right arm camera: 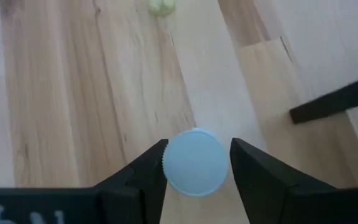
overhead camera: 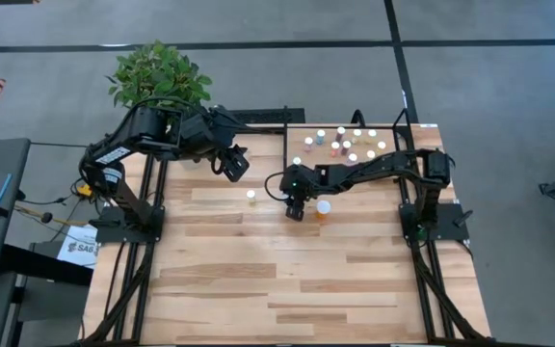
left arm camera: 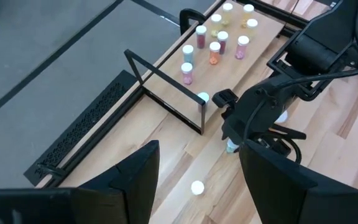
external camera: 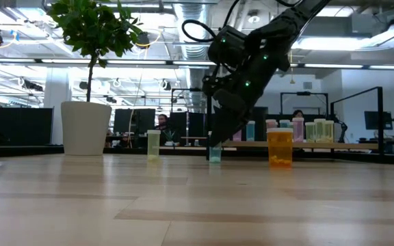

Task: Pick and place medicine bottles onto shelf by color
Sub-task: Put the blue pill bottle on the shelf

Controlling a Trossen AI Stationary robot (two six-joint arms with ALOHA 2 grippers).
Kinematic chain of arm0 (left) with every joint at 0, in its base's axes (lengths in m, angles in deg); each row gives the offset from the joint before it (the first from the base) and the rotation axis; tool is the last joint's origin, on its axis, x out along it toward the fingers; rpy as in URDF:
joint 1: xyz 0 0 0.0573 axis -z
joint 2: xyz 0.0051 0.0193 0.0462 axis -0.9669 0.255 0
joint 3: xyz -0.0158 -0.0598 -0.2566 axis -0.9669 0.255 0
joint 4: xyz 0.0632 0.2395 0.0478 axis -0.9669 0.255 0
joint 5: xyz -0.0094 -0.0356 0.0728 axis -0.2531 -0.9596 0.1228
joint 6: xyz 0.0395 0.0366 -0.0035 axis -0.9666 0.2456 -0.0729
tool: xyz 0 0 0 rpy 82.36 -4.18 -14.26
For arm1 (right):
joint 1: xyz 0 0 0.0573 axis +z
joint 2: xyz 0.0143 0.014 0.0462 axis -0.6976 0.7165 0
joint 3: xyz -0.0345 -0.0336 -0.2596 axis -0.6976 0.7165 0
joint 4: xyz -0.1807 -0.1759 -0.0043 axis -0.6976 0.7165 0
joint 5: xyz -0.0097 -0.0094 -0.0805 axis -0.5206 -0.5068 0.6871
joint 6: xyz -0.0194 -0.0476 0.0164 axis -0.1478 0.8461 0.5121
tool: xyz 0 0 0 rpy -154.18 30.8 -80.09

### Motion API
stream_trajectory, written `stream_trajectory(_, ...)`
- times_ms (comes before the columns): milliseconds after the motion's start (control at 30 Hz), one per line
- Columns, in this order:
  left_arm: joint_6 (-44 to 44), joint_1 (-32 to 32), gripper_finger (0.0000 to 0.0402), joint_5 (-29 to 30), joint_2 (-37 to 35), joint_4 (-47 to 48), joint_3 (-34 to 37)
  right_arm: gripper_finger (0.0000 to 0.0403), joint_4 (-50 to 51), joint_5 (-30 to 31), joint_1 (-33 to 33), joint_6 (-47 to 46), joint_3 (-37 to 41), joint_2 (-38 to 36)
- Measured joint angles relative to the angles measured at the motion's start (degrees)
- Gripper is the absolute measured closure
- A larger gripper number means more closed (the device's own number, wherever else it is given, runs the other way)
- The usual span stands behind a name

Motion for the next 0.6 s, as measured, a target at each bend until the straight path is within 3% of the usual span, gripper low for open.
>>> stream_trajectory(600, 0.0, 0.0, 0.0192, 0.4, 0.0, 0.0, 0.0, 0.0297, 2.8, 0.0, 0.3, -1.7, -1.9, -2.5)
